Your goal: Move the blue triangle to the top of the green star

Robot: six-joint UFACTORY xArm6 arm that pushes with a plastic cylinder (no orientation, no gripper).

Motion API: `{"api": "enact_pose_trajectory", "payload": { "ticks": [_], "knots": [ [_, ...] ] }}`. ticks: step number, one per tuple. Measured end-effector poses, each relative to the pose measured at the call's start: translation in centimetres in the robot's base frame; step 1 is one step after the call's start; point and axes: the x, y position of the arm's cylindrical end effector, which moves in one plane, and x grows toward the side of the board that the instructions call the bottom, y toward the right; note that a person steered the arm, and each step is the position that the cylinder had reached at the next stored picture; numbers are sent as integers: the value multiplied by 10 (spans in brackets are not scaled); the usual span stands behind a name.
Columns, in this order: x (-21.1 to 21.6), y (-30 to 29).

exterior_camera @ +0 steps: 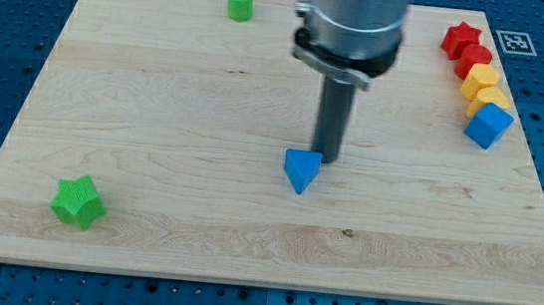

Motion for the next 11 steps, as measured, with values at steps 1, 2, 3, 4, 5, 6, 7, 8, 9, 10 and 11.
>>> {"api": "enact_pose_trajectory", "payload": {
  "ticks": [1,2,3,4,5,6,7,8,9,10,11],
  "knots": [
    [24,7],
    [34,-21],
    [34,-48],
    [33,-50],
    [24,-61],
    [14,-64],
    [14,-94],
    [14,-102],
    [14,-113],
    [14,-125],
    [-8,-111]
  ]
}}
